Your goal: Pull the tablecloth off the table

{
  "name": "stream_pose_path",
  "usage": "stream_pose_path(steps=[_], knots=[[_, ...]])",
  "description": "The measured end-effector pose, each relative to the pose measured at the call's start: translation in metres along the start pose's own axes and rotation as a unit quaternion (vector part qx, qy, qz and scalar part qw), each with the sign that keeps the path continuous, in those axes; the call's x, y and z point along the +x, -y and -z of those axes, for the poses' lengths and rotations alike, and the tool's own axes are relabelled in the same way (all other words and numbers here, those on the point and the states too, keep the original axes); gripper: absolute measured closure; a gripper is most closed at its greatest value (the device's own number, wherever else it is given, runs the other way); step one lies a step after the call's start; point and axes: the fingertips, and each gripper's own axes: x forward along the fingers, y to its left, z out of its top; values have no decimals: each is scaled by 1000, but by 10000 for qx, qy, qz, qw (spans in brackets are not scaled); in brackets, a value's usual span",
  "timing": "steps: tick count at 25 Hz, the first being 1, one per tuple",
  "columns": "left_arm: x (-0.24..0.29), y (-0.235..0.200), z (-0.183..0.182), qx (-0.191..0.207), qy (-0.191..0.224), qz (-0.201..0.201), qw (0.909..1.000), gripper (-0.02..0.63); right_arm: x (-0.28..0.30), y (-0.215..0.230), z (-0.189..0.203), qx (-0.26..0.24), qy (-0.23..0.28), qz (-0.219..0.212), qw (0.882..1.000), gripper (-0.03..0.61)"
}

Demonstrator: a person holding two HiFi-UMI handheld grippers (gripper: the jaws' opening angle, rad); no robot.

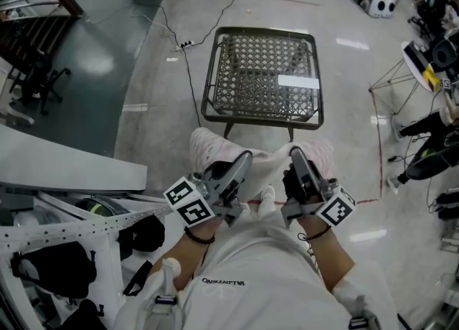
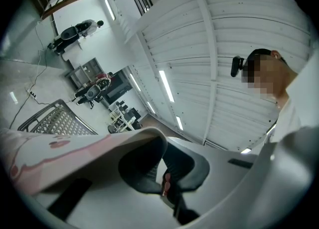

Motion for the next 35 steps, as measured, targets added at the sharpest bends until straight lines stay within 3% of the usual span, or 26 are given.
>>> stream_pose_path(steps=[35], knots=[[-1, -3, -1, -1, -43, 32, 10000, 609, 0, 3, 4, 6, -18, 96, 10000, 560]])
